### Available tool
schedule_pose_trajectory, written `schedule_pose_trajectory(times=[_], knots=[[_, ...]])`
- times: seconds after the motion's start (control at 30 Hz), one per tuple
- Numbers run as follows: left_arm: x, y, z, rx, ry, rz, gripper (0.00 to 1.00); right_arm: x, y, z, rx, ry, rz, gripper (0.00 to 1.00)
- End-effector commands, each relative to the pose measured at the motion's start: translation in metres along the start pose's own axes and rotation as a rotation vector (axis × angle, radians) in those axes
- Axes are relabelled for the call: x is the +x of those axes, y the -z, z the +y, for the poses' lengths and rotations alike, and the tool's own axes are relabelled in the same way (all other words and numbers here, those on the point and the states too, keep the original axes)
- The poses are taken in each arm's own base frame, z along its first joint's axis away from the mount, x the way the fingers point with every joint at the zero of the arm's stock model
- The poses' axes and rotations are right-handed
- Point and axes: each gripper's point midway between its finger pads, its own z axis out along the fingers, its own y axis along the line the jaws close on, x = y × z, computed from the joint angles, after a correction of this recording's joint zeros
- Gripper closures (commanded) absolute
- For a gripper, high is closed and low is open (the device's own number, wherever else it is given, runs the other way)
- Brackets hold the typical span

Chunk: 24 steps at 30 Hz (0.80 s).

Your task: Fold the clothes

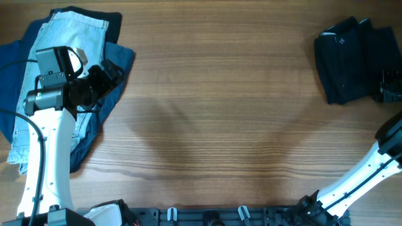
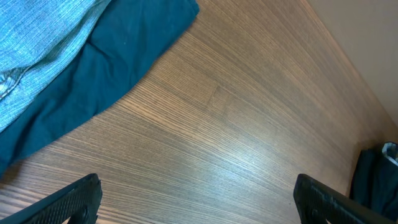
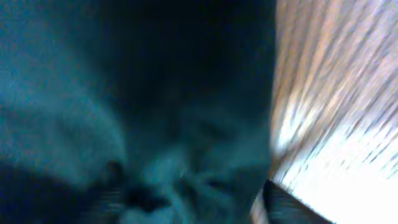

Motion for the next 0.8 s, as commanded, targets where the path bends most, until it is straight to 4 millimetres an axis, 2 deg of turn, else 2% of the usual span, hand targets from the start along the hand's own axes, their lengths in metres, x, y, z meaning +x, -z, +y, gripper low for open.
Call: schedule_pose_trajectory(times=[0.0, 0.07, 0.13, 0.2, 0.23, 0.27, 0.3, 0.33, 0.37, 0.4, 0.47, 0.53, 0.67, 0.77], knots=[[0.003, -0.003, 0.0, 0.001, 0.007, 0.015, 0.02, -0.001, -0.002, -0.034, 0.038, 0.101, 0.061, 0.0], [0.003, -0.003, 0.0, 0.002, 0.0, 0.015, 0.02, -0.005, 0.018, -0.035, 0.028, 0.166, 0.044, 0.0], [0.003, -0.003, 0.0, 0.001, -0.003, 0.014, 0.01, -0.009, 0.049, -0.029, 0.005, 0.25, 0.0, 0.0], [0.003, -0.003, 0.0, 0.001, -0.003, 0.014, 0.01, -0.004, 0.081, -0.012, -0.05, 0.362, -0.039, 0.01], [0.004, -0.003, 0.0, 0.001, -0.003, 0.015, 0.01, 0.001, 0.101, -0.001, -0.078, 0.425, -0.065, 0.06], [0.004, -0.003, 0.0, 0.001, -0.003, 0.015, 0.01, 0.01, 0.122, 0.015, -0.12, 0.514, -0.098, 0.32], [0.004, -0.003, 0.0, 0.001, -0.003, 0.015, 0.0, 0.018, 0.137, 0.029, -0.145, 0.583, -0.128, 0.52], [0.003, -0.003, 0.0, 0.001, -0.003, 0.015, 0.01, 0.025, 0.147, 0.04, -0.158, 0.63, -0.153, 0.67], [0.003, -0.003, 0.0, 0.001, -0.003, 0.014, 0.0, 0.032, 0.153, 0.052, -0.17, 0.687, -0.176, 0.86], [0.003, -0.003, 0.0, 0.001, -0.004, 0.014, 0.0, 0.04, 0.156, 0.063, -0.169, 0.746, -0.194, 0.95], [0.003, -0.004, 0.0, 0.001, -0.026, 0.015, 0.0, 0.059, 0.147, 0.084, -0.133, 0.882, -0.213, 0.96], [0.003, -0.004, 0.002, -0.007, -0.029, 0.012, 0.0, 0.071, 0.129, 0.093, -0.04, 0.944, -0.228, 0.96], [0.002, -0.004, 0.003, -0.017, -0.029, 0.007, 0.0, 0.09, 0.087, 0.105, 0.07, 1.015, -0.215, 0.96], [0.002, -0.004, 0.003, -0.017, -0.029, 0.007, 0.0, 0.091, 0.06, 0.097, 0.162, 0.984, -0.206, 0.96]])
